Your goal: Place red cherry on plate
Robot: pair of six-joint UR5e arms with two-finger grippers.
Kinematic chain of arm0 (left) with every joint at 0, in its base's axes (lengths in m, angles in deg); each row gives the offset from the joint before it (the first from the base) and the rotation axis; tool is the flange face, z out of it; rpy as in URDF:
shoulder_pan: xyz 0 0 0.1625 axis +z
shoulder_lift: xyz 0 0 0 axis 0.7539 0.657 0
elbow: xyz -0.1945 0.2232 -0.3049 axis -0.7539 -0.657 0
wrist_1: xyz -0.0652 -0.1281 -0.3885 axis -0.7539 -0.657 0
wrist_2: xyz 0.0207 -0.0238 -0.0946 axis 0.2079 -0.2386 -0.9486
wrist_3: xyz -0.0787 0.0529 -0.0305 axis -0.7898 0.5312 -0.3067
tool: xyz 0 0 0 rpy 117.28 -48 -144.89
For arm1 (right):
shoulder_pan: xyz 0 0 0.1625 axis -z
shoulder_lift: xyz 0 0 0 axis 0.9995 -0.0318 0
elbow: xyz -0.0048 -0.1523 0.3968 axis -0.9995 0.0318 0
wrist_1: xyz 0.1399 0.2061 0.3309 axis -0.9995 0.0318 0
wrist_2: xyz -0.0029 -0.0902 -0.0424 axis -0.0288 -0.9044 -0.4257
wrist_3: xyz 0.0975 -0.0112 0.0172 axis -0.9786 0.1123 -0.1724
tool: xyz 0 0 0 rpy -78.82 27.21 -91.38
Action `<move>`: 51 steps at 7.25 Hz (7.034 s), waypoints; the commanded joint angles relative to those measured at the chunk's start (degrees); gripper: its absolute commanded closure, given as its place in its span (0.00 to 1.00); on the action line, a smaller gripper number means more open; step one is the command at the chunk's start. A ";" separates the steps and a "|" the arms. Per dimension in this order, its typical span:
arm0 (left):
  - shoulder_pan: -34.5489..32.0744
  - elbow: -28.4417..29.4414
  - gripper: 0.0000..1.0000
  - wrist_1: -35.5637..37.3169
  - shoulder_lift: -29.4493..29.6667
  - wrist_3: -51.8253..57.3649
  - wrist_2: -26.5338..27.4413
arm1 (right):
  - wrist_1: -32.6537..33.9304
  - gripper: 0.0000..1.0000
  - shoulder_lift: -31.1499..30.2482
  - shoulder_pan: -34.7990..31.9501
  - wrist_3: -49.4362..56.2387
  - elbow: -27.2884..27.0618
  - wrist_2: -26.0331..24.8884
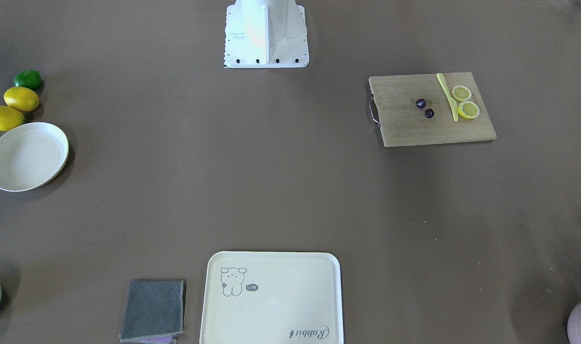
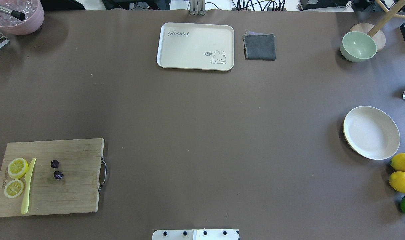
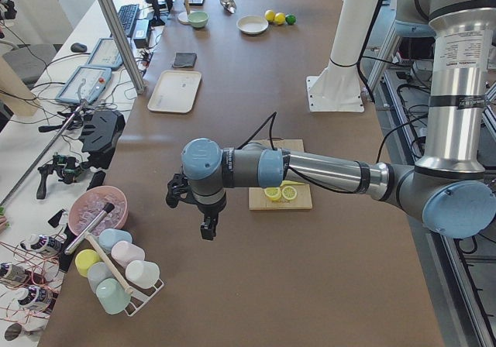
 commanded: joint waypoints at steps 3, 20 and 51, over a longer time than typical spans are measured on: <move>0.00 -1.70 0.02 0.08 0.13 0.18 0.17 | -0.04 0.00 0.02 0.00 -0.27 0.00 0.00; 3.69 -0.21 0.02 -25.41 1.28 -8.43 -0.27 | -63.78 0.09 4.68 19.66 -36.87 25.97 -1.57; 5.27 -0.64 0.02 -26.55 1.28 -12.03 -0.36 | -32.58 0.00 40.54 67.16 -87.38 7.92 -43.24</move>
